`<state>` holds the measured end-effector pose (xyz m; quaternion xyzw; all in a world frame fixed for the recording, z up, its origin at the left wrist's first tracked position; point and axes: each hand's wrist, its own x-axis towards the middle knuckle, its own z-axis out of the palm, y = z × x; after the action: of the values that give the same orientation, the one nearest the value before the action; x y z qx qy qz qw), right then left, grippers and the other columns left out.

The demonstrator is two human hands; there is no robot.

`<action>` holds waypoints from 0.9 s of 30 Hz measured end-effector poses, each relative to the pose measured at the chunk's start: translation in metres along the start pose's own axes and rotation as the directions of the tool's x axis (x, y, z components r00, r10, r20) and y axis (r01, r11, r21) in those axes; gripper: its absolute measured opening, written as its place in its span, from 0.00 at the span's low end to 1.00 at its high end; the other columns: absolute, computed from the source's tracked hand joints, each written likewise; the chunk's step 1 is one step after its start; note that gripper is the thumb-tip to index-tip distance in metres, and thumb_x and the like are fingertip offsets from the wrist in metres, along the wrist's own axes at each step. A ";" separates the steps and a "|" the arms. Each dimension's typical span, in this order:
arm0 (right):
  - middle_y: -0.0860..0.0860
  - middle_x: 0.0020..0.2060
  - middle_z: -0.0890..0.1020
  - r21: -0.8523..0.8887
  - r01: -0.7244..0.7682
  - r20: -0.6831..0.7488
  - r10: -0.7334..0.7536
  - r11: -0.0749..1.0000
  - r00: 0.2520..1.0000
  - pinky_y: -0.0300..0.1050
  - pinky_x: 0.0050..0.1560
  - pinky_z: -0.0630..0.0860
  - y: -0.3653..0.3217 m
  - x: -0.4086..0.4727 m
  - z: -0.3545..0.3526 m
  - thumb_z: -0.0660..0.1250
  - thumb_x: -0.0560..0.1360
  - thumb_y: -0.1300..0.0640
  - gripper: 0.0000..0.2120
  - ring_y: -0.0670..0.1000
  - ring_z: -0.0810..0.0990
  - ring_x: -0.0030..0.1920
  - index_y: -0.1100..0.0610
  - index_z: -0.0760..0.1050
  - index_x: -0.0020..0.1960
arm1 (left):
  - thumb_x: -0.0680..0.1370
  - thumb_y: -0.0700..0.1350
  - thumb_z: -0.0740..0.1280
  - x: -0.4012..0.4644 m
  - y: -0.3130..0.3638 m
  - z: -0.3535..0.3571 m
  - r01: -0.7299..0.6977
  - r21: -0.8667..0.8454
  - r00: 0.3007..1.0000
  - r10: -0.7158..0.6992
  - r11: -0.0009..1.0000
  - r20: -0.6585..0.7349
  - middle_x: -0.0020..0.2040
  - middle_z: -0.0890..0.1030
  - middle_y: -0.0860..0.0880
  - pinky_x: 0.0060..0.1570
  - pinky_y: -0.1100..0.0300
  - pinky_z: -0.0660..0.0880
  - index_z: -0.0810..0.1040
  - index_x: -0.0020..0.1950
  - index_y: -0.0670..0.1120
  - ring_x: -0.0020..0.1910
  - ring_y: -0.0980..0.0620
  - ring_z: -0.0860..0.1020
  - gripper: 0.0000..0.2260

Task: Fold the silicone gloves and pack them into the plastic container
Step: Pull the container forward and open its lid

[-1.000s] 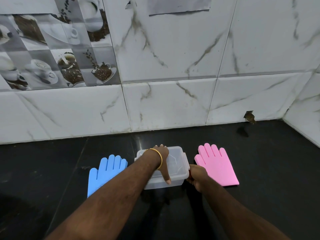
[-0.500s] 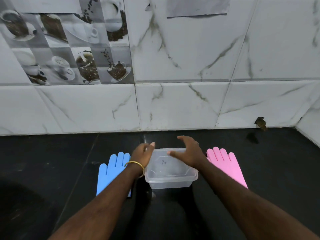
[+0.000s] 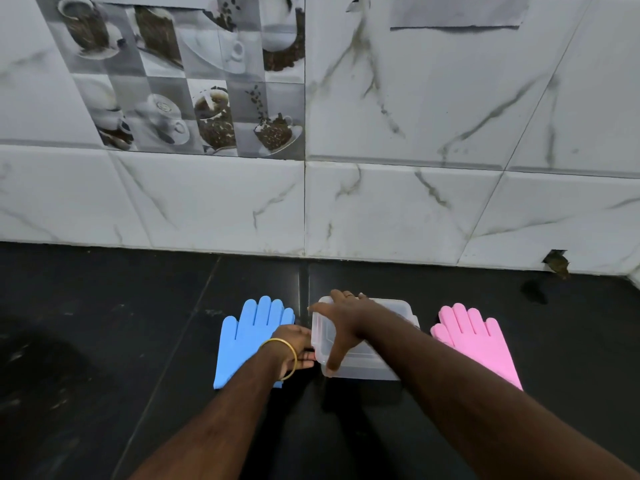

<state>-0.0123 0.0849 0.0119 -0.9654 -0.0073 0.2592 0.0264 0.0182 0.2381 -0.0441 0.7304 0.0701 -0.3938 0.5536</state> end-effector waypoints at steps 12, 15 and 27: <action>0.55 0.75 0.61 -0.016 -0.018 0.014 0.019 1.000 1.000 0.70 0.72 0.57 -0.004 -0.003 -0.009 0.79 0.52 0.32 0.60 0.62 0.60 0.75 0.40 0.54 0.76 | 0.77 0.41 0.70 0.001 0.001 0.006 -0.031 -0.020 0.999 0.031 0.999 -0.028 0.45 0.85 0.43 0.45 0.51 0.83 0.78 0.53 0.43 0.42 0.45 0.85 0.06; 0.54 0.75 0.62 -0.004 -0.015 0.018 0.015 1.000 1.000 0.69 0.71 0.59 -0.003 -0.005 -0.010 0.79 0.52 0.32 0.59 0.62 0.61 0.75 0.40 0.54 0.76 | 0.77 0.41 0.70 0.000 0.003 0.007 -0.025 -0.014 0.999 0.025 1.000 -0.033 0.45 0.85 0.43 0.46 0.51 0.83 0.79 0.53 0.43 0.43 0.45 0.85 0.06; 0.52 0.71 0.63 0.069 -0.002 -0.022 0.003 0.998 1.000 0.64 0.68 0.67 0.007 -0.017 -0.024 0.79 0.50 0.31 0.58 0.59 0.64 0.72 0.38 0.55 0.74 | 0.75 0.43 0.72 -0.003 0.005 0.010 -0.018 0.032 0.997 0.021 0.999 -0.079 0.44 0.85 0.45 0.44 0.52 0.83 0.79 0.51 0.45 0.42 0.47 0.85 0.06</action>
<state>-0.0148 0.0762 0.0408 -0.9667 0.0032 0.2488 0.0597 0.0137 0.2288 -0.0394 0.7548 0.0786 -0.3601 0.5427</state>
